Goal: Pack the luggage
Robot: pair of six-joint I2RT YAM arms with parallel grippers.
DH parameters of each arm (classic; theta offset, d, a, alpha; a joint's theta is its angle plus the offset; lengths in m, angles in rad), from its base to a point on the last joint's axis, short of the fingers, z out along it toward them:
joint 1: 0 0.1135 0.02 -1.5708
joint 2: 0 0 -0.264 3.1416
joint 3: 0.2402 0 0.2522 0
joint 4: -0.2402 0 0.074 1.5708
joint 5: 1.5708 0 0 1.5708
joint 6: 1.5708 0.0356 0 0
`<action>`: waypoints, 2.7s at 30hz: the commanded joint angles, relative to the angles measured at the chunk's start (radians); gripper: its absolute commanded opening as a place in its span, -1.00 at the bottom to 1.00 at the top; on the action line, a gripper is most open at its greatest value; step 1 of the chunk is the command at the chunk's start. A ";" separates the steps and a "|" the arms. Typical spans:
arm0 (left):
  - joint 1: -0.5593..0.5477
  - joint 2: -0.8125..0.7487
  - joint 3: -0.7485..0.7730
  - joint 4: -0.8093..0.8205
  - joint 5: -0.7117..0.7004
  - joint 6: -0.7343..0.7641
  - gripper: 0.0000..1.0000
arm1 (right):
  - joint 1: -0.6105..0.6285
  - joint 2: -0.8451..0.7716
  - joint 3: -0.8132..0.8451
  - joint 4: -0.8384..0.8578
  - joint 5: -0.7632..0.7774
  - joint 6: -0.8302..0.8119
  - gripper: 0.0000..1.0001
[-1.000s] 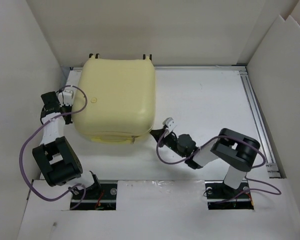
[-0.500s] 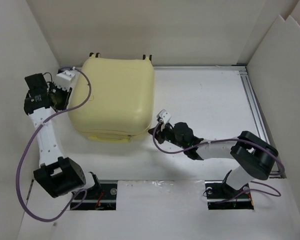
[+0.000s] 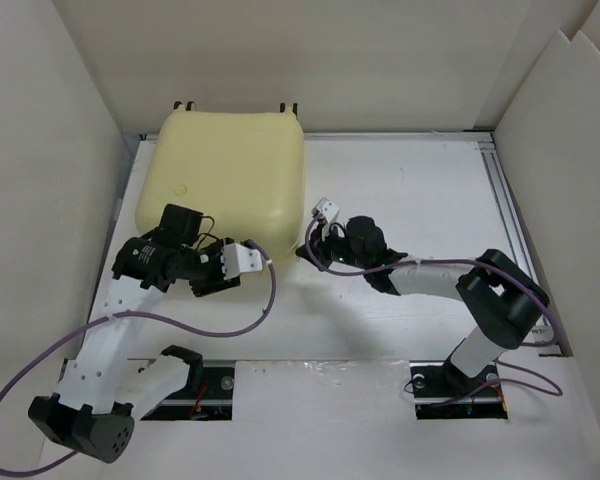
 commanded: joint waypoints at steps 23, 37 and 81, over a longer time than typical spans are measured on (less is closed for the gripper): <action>-0.164 0.078 -0.481 0.713 -0.416 -0.055 0.11 | -0.126 0.059 0.133 0.183 -0.065 -0.003 -1.00; -0.164 0.211 -0.702 0.970 -0.492 0.043 -0.81 | -0.088 0.012 0.078 0.078 -0.068 -0.012 0.62; -0.164 -0.120 -0.585 0.820 -0.396 -0.160 0.00 | 0.180 0.192 0.287 -0.020 0.434 0.237 -1.00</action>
